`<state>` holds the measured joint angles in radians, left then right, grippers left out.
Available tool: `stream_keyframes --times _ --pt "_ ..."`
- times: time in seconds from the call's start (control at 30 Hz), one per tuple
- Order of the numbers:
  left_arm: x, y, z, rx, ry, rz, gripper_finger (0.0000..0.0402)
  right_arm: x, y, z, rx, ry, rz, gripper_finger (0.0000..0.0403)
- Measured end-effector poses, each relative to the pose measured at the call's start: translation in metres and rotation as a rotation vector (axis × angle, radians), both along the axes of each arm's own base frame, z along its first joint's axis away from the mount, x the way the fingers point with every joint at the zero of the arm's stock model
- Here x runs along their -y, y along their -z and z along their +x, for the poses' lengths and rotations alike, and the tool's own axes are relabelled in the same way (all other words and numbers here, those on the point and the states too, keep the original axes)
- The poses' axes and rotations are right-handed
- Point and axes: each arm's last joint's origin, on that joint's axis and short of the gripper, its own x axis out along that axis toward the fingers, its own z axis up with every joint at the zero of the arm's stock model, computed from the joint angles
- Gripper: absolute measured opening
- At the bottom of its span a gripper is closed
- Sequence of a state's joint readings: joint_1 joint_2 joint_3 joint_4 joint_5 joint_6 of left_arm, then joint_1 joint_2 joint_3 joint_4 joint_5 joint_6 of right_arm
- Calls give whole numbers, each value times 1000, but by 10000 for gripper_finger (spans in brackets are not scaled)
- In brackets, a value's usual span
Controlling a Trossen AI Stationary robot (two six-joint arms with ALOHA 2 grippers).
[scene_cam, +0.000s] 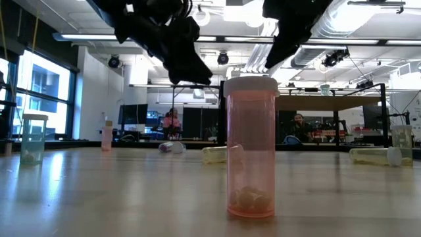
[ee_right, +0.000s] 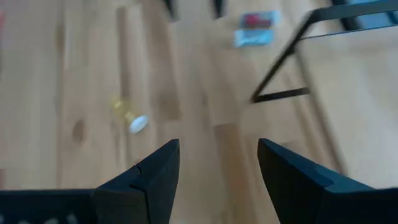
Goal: Pick and place medicine bottles onto shelf by color
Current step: Put the right pink medicine bottle on the shelf
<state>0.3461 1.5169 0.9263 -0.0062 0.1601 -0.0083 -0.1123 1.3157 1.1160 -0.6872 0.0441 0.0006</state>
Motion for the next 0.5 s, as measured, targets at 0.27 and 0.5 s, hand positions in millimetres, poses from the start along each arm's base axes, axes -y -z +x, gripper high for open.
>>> stream_keyframes --times 0.27,0.5 --pt "26 13 -1 -152 -123 80 174 -45 9 10 -17 -102 54 209" --pt "49 9 -8 -225 -157 128 174 -92 13 18 33 -226 88 209"
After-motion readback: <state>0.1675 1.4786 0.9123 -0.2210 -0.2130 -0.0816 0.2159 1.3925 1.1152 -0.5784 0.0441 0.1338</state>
